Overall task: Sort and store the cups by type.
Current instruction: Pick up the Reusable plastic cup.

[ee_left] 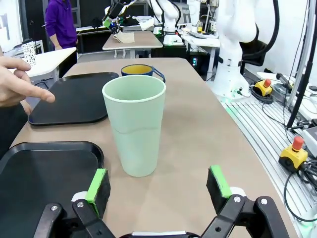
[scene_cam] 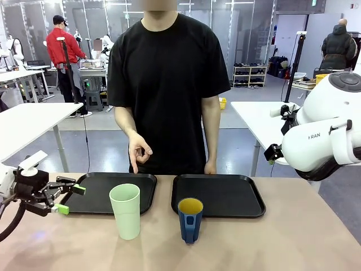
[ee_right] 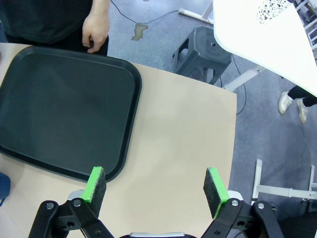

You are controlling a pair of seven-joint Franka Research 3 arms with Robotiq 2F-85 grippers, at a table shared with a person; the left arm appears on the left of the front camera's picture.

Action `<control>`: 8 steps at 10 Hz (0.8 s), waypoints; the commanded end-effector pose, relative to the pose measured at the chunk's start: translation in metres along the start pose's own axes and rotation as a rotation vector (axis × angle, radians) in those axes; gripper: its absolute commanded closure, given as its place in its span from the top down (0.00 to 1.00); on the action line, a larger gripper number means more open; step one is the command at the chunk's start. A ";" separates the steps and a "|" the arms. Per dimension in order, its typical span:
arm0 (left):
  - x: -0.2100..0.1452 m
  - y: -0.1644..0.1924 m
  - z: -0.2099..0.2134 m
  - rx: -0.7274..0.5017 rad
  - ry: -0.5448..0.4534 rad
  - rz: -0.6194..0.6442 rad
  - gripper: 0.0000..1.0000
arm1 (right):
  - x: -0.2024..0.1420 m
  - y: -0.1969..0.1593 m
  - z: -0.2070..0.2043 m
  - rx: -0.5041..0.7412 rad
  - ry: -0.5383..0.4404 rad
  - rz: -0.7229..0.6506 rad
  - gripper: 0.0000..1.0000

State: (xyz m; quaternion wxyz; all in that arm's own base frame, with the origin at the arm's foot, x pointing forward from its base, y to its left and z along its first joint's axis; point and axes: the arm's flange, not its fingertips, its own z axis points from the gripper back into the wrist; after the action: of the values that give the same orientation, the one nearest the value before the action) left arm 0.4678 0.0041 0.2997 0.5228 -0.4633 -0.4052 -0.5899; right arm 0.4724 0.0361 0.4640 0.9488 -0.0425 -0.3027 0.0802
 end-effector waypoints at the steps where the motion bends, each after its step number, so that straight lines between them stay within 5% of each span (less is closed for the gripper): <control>1: -0.020 0.011 -0.017 -0.015 -0.066 -0.014 1.00 | 0.001 0.000 -0.001 -0.004 0.000 0.008 1.00; 8: -0.056 0.012 -0.076 -0.001 -0.154 -0.075 1.00 | 0.001 0.000 -0.001 -0.004 0.000 0.008 1.00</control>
State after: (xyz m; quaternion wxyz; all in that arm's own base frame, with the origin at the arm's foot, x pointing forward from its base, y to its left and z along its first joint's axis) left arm 0.4781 -0.0542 0.2463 0.4810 -0.4991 -0.4366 -0.5735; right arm 0.4724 0.0361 0.4640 0.9488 -0.0425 -0.3027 0.0802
